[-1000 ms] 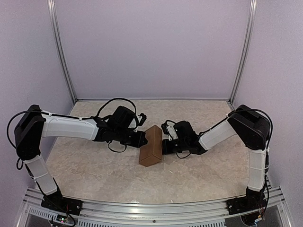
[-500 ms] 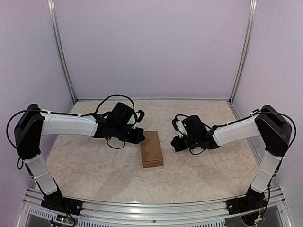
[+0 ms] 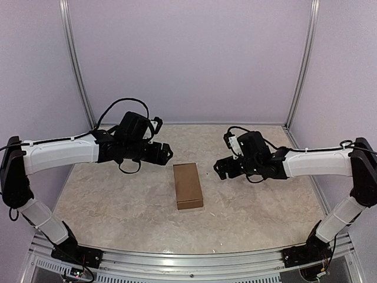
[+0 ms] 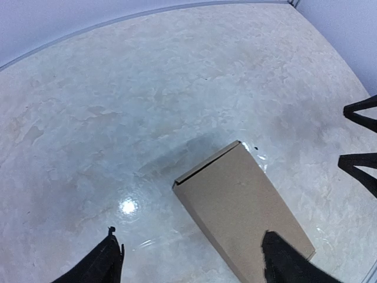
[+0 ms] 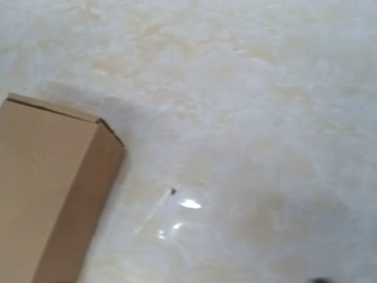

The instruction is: Fold the paper box

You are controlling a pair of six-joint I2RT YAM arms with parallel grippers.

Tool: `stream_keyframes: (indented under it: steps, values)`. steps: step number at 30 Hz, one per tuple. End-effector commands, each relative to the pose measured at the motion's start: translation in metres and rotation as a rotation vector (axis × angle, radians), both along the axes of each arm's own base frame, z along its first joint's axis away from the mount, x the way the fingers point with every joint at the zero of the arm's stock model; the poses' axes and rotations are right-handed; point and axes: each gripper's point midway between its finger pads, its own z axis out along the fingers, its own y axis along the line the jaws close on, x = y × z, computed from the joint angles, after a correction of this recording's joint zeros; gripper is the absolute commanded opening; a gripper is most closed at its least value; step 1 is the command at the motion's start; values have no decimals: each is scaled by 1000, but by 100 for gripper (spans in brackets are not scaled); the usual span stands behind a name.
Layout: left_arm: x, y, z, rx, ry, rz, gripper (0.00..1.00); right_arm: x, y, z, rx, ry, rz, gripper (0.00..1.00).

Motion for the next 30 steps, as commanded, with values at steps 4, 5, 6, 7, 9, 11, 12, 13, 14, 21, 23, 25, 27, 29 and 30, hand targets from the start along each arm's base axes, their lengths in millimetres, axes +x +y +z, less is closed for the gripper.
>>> stream_keyframes:
  steps: [4,5,6,7,9,11,12,13,14,21,23,25,27,29,30]
  values:
    - [11,40,38,81,-80,125,99,10,-29,54,-88,-119,-86,100]
    - [12,46,42,90,-81,147,99,11,-31,61,-91,-137,-92,100]
    - [13,51,48,93,-86,171,99,11,-34,69,-90,-159,-101,100]
    - [15,58,55,100,-93,202,99,12,-39,78,-88,-186,-123,100]
    - [18,70,69,113,-102,259,99,18,-57,96,-83,-239,-236,100]
    - [19,84,84,130,-118,308,99,23,-84,111,-99,-287,-397,100]
    - [19,91,90,141,-125,330,99,25,-96,118,-125,-311,-460,100]
    - [18,99,98,146,-137,350,99,26,-105,123,-162,-331,-502,100]
    - [18,106,103,156,-145,367,99,27,-115,129,-204,-351,-544,100]
    - [9,151,143,221,-184,438,99,28,-136,154,-408,-352,-624,100]
    - [7,161,157,247,-223,448,99,26,-132,155,-432,-323,-580,100]
    - [4,172,172,263,-262,463,99,23,-128,157,-446,-313,-533,100]
    - [0,178,187,272,-297,462,99,17,-121,162,-440,-324,-485,100]
    - [-4,181,196,269,-324,453,99,10,-117,171,-429,-344,-443,100]
    - [-5,181,198,270,-334,447,99,6,-117,177,-431,-358,-431,100]
